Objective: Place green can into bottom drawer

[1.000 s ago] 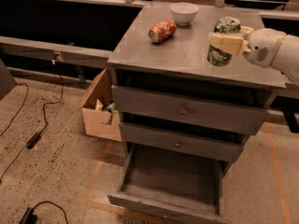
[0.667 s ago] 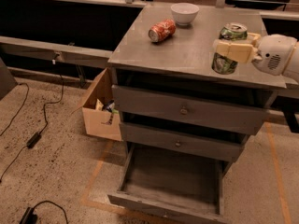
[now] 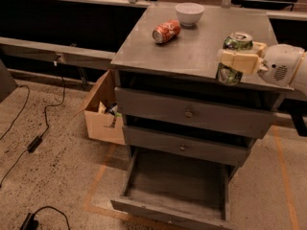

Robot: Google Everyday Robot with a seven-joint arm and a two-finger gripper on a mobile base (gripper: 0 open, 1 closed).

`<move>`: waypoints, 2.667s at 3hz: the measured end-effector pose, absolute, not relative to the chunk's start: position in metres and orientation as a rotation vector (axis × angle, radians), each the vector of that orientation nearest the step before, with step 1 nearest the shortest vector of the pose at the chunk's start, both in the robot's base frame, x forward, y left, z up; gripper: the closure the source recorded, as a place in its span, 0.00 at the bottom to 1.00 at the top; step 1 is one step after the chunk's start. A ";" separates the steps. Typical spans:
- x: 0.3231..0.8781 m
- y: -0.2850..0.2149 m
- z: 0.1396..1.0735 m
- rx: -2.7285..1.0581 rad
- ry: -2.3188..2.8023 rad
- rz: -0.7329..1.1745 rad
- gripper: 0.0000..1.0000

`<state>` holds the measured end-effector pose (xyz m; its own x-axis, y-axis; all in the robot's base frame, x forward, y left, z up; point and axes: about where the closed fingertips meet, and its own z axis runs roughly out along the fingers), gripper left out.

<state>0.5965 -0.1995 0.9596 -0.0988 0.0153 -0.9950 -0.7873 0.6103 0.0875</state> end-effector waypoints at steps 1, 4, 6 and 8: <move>0.560 -0.178 0.914 -0.684 1.524 0.825 1.00; 0.533 -0.092 0.736 -0.985 1.374 0.824 1.00; 0.520 -0.080 0.687 -0.982 1.443 0.834 1.00; 0.479 -0.058 0.585 -0.911 1.517 0.898 1.00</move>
Offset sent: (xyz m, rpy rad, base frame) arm -0.0772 0.0945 -0.1754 -0.0365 -0.2038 0.2464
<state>0.4792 -0.0584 0.5852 -0.1063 -0.0780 -0.9913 -0.9063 0.4176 0.0643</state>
